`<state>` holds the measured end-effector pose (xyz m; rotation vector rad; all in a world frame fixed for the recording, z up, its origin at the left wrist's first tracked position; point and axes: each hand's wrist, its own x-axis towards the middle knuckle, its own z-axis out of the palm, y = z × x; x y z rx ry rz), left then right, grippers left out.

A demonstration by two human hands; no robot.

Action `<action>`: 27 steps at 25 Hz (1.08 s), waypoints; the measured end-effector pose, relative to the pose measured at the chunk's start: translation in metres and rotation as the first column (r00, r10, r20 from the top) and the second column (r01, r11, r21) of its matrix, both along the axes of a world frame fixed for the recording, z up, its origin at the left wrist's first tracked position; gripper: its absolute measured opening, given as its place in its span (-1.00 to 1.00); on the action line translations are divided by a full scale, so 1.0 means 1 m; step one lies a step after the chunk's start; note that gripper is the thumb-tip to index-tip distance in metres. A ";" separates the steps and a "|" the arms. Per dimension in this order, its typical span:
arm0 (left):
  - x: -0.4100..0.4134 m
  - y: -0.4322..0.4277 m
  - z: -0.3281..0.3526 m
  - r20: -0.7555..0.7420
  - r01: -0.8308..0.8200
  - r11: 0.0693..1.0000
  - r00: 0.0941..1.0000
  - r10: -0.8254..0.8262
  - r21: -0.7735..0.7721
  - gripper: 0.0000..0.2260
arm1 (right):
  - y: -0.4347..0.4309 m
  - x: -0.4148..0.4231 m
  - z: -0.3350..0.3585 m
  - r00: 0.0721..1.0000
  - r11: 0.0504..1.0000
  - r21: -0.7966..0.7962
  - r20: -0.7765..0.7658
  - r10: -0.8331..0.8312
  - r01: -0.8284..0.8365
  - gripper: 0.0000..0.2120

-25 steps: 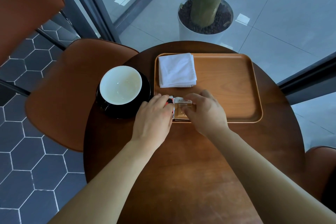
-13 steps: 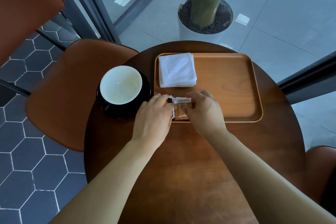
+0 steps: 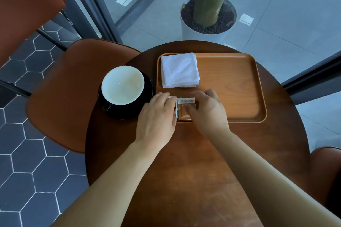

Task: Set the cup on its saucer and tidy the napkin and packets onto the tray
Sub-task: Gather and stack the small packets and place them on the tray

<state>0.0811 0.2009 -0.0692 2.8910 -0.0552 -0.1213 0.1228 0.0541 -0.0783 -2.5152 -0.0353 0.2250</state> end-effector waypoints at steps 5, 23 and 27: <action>0.011 -0.009 0.002 -0.021 -0.042 0.997 0.999 0.043 0.067 -0.45 | 0.004 0.005 -0.003 0.999 0.996 -0.072 -0.021 0.045 -0.046 -0.78; -0.007 -0.001 -0.003 0.034 0.015 0.999 0.999 -0.017 0.046 -0.72 | -0.004 -0.001 0.000 1.000 1.000 -0.005 -0.015 0.014 -0.014 -0.71; -0.006 0.000 -0.004 0.013 0.017 0.998 1.000 -0.018 0.057 -0.70 | -0.002 0.000 -0.002 1.000 1.000 -0.008 0.002 0.026 -0.026 -0.73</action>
